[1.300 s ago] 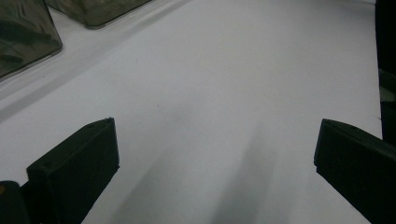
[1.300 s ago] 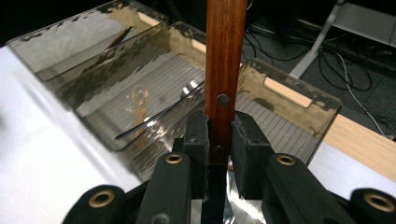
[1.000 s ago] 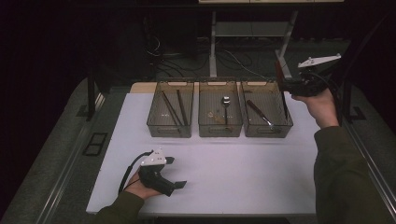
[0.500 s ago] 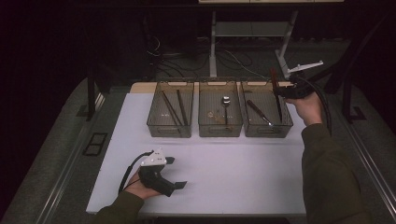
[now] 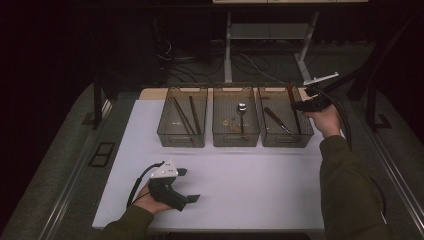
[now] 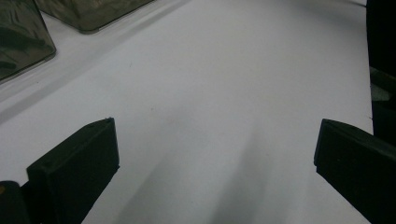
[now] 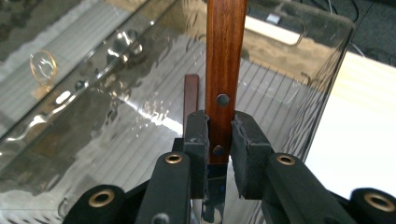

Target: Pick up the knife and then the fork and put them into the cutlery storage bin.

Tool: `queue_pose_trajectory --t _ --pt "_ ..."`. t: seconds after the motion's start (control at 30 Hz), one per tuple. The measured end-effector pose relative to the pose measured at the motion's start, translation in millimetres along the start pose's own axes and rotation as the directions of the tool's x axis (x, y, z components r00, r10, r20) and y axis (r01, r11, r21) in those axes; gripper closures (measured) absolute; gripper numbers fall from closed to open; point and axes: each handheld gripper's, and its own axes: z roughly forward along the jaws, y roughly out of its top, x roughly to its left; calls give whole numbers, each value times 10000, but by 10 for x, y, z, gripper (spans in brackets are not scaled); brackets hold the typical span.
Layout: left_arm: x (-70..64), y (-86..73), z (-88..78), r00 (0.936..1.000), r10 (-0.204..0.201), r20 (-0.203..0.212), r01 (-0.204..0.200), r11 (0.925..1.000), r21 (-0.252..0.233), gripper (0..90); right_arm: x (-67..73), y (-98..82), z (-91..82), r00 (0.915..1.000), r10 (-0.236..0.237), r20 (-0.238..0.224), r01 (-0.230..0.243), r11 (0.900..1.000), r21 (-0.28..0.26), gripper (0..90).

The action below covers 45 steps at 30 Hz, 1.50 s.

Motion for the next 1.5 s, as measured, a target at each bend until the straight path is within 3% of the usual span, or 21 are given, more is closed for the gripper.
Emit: queue_pose_trajectory --t 0.33,0.8,1.0,1.23,1.33,1.47,1.5 --pt "1 0 1 10000 10 38 -10 10000 11 0 -16 -12 123 9999 90 -79 -86 9985 545 771" --pt "3 1 1 10000 60 72 -60 10000 48 0 55 -26 317 9996 -55 286 11 9881 1540 758" --pt "2 2 1 10000 44 77 -44 10000 34 0 52 -29 327 9995 24 329 -71 9895 1447 588" --pt "4 1 2 10000 43 61 -43 10000 37 0 23 -29 258 9994 310 155 -323 9947 972 430" --pt "5 0 3 10000 37 67 -38 10000 27 0 33 -26 206 9992 314 -241 -298 9976 632 404" --pt "11 -1 3 10000 44 66 -44 10000 40 0 74 -33 138 9992 119 -374 -107 9994 323 348" --pt "11 -1 5 10000 50 65 -51 10000 46 0 75 -40 117 9977 246 -635 -231 9995 238 339"
